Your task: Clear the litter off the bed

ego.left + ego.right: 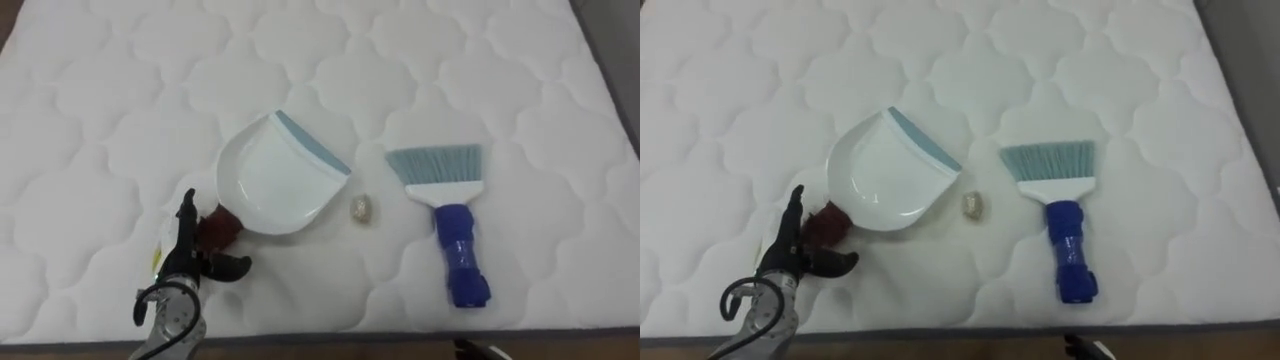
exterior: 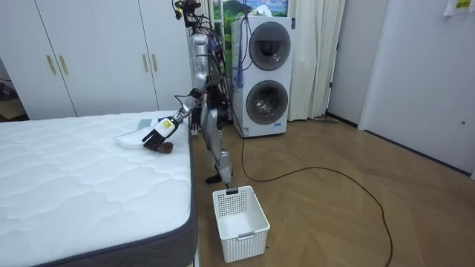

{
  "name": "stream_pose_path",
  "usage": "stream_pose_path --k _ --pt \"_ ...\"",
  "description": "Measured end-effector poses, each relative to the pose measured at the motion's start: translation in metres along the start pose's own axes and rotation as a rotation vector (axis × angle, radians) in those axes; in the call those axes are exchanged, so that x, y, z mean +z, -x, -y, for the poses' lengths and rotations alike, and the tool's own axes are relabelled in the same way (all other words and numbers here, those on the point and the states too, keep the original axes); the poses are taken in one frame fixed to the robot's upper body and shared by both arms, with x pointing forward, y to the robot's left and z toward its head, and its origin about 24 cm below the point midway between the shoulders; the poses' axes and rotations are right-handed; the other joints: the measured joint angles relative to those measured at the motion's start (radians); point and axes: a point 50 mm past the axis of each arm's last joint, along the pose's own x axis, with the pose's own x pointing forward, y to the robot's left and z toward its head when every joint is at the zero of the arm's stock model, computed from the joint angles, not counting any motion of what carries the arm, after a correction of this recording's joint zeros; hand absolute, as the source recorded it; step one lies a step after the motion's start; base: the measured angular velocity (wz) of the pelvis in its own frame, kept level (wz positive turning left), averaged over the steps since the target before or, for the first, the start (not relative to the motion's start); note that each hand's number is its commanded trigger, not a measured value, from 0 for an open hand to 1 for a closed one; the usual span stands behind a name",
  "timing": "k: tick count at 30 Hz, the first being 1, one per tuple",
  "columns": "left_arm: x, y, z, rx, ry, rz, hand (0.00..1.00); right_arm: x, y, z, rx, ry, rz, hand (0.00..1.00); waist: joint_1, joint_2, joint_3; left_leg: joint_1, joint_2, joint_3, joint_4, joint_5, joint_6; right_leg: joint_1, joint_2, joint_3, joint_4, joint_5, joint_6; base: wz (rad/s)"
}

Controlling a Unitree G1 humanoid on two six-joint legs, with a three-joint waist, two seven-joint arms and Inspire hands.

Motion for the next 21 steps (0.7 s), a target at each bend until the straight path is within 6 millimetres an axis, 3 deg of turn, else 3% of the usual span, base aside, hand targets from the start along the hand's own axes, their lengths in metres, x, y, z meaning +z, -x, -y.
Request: stream_pose_path --k 4,8,17,21 --pt "-0.0011 0.001 0.0019 -0.006 -0.001 -0.005 0.0 -0.0002 0.0002 0.0013 -0.002 -0.013 0.0 0.0 0.005 0.003 -0.0003 -0.005 0.003 0.0 0.012 0.0 0.0 -0.001 0.004 0.001 0.005 -0.003 -0.004 0.0" --pt "-0.0007 0.0013 0.003 -0.007 0.002 -0.005 0.0 -0.0007 0.0004 0.0028 -0.005 -0.012 -0.001 0.0 0.004 0.013 -0.0063 -0.004 0.004 0.0 0.016 0.0 -0.001 0.0 0.005 0.002 0.009 -0.002 -0.006 0.0" --pt "-0.0007 0.0013 0.0032 -0.008 0.0 -0.006 0.0 -0.0013 0.0005 0.0021 -0.002 -0.031 -0.002 0.0 0.003 0.009 -0.0068 -0.006 0.002 0.001 0.017 0.0 0.0 -0.001 0.003 0.002 0.007 -0.003 -0.004 0.0" --pt "-0.0004 0.0012 0.0032 -0.01 -0.008 -0.002 0.0 -0.001 0.0004 0.0016 0.006 -0.027 -0.001 0.0 0.001 0.009 -0.0067 -0.009 0.006 0.03 0.024 0.0 -0.001 0.0 0.003 0.003 0.007 -0.003 -0.004 0.0"
